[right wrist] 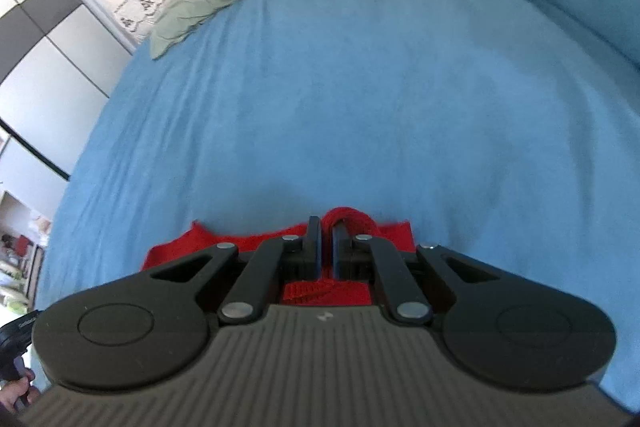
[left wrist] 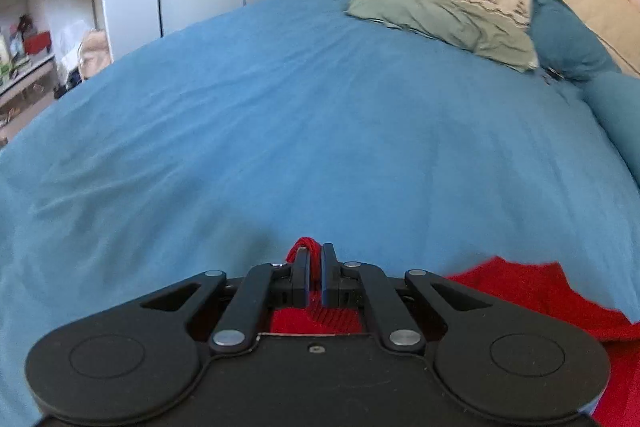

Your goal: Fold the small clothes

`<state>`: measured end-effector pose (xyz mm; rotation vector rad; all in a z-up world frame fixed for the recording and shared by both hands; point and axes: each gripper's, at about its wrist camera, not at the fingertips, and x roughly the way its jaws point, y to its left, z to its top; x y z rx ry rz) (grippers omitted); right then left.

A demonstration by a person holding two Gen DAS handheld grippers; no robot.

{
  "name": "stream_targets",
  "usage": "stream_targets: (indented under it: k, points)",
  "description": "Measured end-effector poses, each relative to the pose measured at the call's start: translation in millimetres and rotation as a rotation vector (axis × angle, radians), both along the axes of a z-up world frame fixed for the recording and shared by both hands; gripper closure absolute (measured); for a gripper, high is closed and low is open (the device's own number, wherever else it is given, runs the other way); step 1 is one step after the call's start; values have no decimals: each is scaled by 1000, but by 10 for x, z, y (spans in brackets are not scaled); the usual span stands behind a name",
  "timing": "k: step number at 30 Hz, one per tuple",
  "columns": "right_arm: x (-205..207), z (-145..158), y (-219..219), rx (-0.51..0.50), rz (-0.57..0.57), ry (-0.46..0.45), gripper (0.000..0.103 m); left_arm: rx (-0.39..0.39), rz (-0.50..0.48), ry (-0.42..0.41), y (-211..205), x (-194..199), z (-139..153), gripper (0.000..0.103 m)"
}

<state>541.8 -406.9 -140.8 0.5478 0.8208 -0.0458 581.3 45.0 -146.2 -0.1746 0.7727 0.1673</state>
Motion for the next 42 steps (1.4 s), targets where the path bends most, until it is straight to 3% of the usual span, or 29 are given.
stream_targets:
  k: [9, 11, 12, 13, 14, 16, 17, 20, 23, 25, 28, 35, 37, 39, 42]
  points:
    - [437, -285, 78, -75, 36, 70, 83, 43, 32, 69, -74, 328, -262, 96]
    - [454, -314, 90, -93, 55, 77, 82, 37, 46, 72, -56, 323, -273, 87]
    - [443, -300, 97, -103, 58, 71, 78, 37, 55, 64, -37, 304, -255, 68]
    - [470, -271, 104, -107, 60, 68, 71, 53, 69, 56, -23, 281, -219, 54]
    - [448, -238, 105, -105, 69, 58, 64, 76, 81, 41, -19, 249, -162, 29]
    - [313, -77, 144, -166, 71, -5, 10, 140, 78, -13, -31, 93, 9, 22]
    - [220, -3, 192, -205, 75, -55, 0, 158, 65, -33, -52, 11, 89, 21]
    - [-21, 122, 412, -214, 171, -130, 0, 119, -97, -47, -201, -285, 217, 19]
    - [-115, -33, 732, -197, 304, -70, 0, 79, -254, 41, -432, -468, -36, 18]
    - [-156, -190, 880, -215, 350, -39, 0, 65, -291, 86, -522, -546, -224, 18]
    - [-164, -425, 853, -222, 334, 24, 0, 88, -277, 160, -530, -610, -469, 18]
    - [-119, -538, 574, -236, 291, 22, 0, 75, -284, 181, -257, -769, -571, 8]
    - [-111, -494, 606, -269, 316, 43, 0, 64, -274, 190, -179, -824, -548, 8]
    - [-125, -370, 618, -265, 314, 40, 0, 107, -269, 207, -192, -870, -465, 11]
    - [-279, -39, 590, -239, 297, 8, 0, 134, -257, 148, -225, -1015, -130, 14]
